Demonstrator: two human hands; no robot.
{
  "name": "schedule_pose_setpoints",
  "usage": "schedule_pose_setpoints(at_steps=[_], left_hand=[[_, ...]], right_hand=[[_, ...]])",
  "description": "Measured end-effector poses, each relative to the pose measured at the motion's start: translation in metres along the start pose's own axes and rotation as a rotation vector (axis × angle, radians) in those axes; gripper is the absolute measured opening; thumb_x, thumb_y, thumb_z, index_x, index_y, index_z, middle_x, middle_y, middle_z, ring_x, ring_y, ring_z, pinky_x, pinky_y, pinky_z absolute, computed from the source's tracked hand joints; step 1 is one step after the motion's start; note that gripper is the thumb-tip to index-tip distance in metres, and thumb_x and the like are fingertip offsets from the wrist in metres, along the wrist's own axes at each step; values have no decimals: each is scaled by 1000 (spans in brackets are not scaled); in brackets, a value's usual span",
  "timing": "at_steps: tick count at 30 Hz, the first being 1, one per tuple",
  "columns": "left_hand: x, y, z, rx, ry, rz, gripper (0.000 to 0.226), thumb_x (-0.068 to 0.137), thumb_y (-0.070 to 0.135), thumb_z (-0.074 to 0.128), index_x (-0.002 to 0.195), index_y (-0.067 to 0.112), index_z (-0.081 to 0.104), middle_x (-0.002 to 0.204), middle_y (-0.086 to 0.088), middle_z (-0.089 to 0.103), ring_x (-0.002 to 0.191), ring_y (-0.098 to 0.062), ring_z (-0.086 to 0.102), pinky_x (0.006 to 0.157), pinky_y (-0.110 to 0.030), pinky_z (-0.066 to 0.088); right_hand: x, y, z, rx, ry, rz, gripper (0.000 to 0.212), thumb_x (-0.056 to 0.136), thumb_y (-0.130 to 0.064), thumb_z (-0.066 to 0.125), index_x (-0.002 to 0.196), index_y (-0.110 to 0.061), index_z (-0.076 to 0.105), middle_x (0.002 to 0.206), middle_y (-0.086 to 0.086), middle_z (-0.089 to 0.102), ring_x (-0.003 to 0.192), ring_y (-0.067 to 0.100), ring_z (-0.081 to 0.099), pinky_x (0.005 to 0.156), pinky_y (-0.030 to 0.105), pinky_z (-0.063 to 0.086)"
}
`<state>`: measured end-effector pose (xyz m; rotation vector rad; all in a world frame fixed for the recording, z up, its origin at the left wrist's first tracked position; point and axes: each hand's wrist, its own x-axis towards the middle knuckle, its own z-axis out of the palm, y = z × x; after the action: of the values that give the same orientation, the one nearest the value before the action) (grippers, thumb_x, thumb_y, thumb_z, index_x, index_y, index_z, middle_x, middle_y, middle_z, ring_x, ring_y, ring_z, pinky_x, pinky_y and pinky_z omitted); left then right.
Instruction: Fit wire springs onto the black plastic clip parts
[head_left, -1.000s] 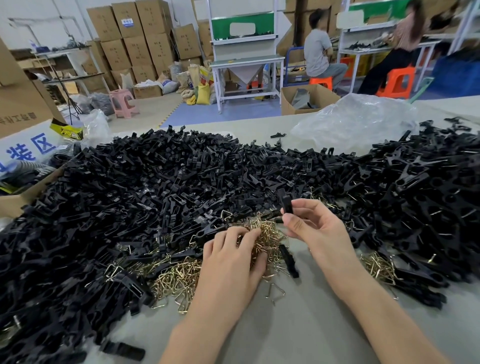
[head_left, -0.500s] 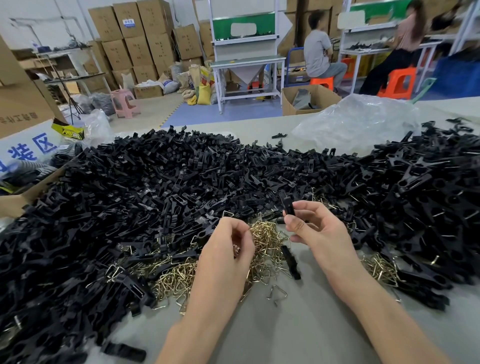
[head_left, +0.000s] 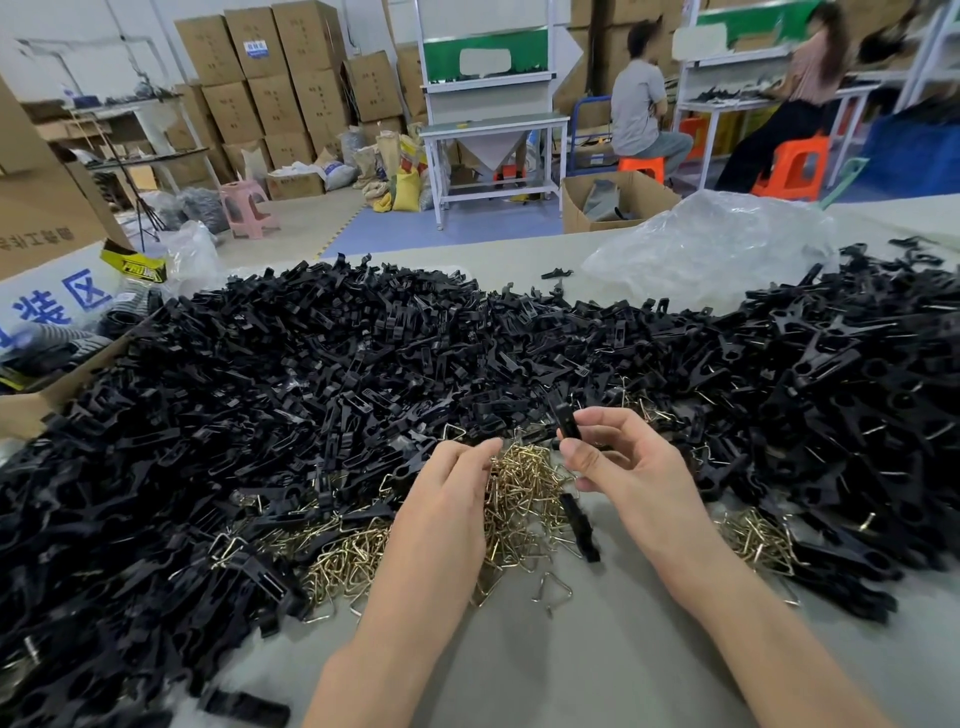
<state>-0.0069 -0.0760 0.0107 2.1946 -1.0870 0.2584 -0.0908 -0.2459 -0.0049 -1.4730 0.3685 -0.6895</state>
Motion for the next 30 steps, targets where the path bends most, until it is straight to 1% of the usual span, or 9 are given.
schedule_pose_setpoints(at_steps=[6, 9, 11, 13, 16, 18, 21, 26, 30], left_hand=[[1, -8, 0, 211, -39, 131, 62, 69, -24, 69, 116, 17, 74, 100, 1, 52, 92, -18, 52, 65, -27, 50], [1, -12, 0, 181, -13, 144, 79, 67, -27, 65, 131, 19, 62, 103, 4, 49, 88, -14, 51, 63, -26, 50], [2, -12, -1, 160, 27, 170, 86, 73, -24, 66, 142, 24, 47, 105, 7, 54, 87, -13, 53, 72, -28, 52], [4, -12, -3, 117, 92, 189, 81, 79, -19, 69, 143, 25, 44, 103, 9, 64, 90, -15, 57, 82, -31, 50], [5, -13, -6, 87, 200, 244, 58, 87, -6, 72, 136, 21, 58, 101, 13, 70, 93, -14, 59, 85, -33, 47], [5, -10, -8, -26, 235, 174, 49, 93, 4, 67, 133, 31, 58, 101, 22, 68, 97, -8, 60, 88, -26, 48], [6, -4, -9, -330, 268, -94, 43, 96, 12, 65, 122, 46, 58, 101, 26, 68, 95, -1, 64, 83, -9, 44], [9, 0, -8, -758, 190, -387, 35, 94, 18, 68, 120, 40, 60, 94, 9, 76, 83, -3, 67, 86, -29, 50], [9, 3, -5, -884, 126, -420, 34, 93, 15, 69, 119, 35, 62, 84, 6, 75, 71, -4, 60, 72, -18, 49]], right_hand=[[0, 1, 1, -35, -21, -22, 26, 88, -18, 77, 95, -42, 71, 98, -16, 73, 85, 5, 71, 72, 17, 56], [1, 1, 1, -44, -21, -27, 27, 89, -17, 76, 94, -43, 70, 98, -16, 74, 84, 5, 71, 74, 19, 57], [1, 2, 1, -47, -26, -26, 26, 88, -19, 77, 94, -43, 70, 98, -16, 74, 85, 6, 72, 76, 23, 59], [1, 2, 1, -48, -32, -21, 26, 88, -19, 77, 95, -43, 70, 99, -15, 74, 87, 9, 72, 80, 28, 60], [1, 1, 2, -57, -31, -32, 29, 87, -14, 77, 99, -40, 71, 100, -13, 74, 87, 8, 71, 80, 26, 57], [-1, 0, 4, -115, -37, -65, 37, 86, -12, 78, 105, -42, 69, 100, -20, 72, 88, 3, 70, 78, 18, 54], [-5, 1, 6, -211, -79, -100, 42, 86, -12, 79, 106, -48, 70, 103, -29, 70, 96, -2, 66, 80, 11, 50], [-11, 0, 11, -341, -160, -179, 43, 86, -17, 79, 110, -51, 69, 112, -22, 66, 104, 2, 65, 88, 12, 48], [-12, 1, 13, -421, -168, -246, 44, 86, -19, 80, 116, -49, 68, 113, -17, 62, 101, 9, 65, 93, 23, 51]])
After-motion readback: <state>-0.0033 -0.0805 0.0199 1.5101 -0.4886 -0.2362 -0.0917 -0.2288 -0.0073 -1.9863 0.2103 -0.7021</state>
